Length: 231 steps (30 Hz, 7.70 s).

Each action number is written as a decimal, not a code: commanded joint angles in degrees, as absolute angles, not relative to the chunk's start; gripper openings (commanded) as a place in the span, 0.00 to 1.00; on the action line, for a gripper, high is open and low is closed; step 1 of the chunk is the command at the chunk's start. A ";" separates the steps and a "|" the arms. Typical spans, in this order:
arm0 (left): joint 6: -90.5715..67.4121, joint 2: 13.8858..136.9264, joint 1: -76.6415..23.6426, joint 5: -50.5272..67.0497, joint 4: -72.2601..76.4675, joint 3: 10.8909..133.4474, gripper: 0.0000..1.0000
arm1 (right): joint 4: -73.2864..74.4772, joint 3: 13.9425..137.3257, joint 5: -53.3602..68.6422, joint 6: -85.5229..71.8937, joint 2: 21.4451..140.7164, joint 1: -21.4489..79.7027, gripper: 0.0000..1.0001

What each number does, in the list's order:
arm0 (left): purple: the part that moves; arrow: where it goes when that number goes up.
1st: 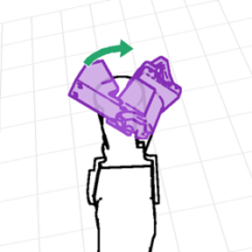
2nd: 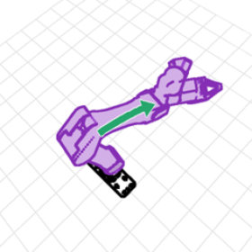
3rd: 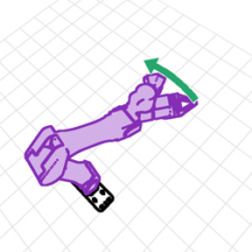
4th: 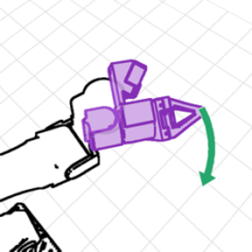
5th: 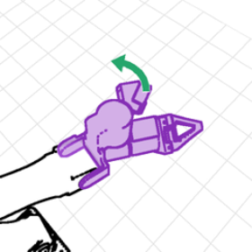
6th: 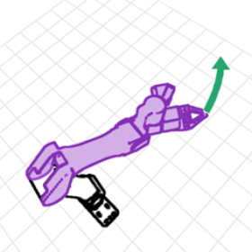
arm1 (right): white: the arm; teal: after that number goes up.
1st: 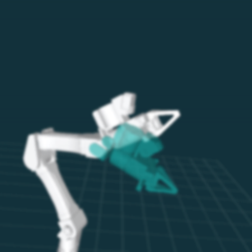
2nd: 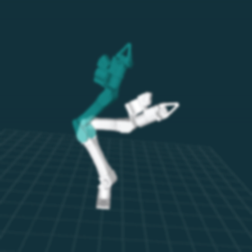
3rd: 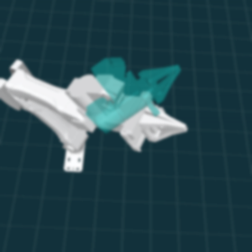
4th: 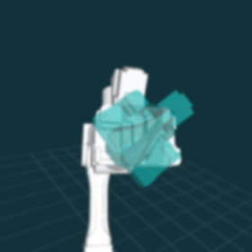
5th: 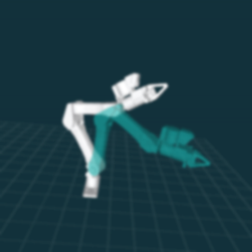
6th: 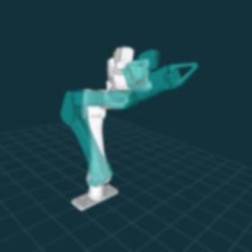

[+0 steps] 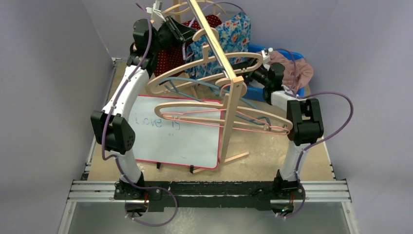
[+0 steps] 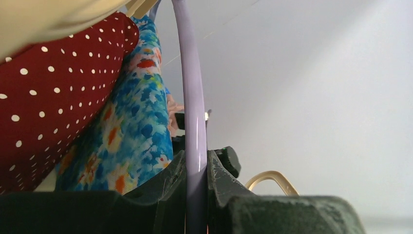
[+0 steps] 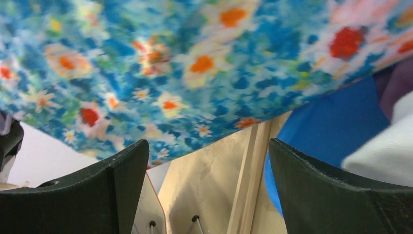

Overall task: Remove the skirt from the hanger
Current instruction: Pick up the hanger from the clothesline, then remove the skirt from the hanger, then place the skirt in the bin.

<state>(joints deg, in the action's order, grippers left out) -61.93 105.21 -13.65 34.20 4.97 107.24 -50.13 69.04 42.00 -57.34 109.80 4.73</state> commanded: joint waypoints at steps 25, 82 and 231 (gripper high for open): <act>-75.32 100.55 -13.67 36.28 27.01 107.65 0.00 | -88.25 73.30 38.06 -82.11 123.52 10.44 0.99; -87.60 101.04 -14.31 26.04 38.06 97.34 0.00 | -99.89 66.56 43.82 13.04 121.62 19.42 0.99; -30.17 76.32 -11.65 30.17 -25.13 92.80 0.00 | 35.95 116.25 -10.48 -4.53 102.14 -6.07 0.99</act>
<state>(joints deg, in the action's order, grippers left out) -31.81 78.94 -12.01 30.81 -26.59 92.36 37.34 121.86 -3.57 -6.15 110.32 -8.08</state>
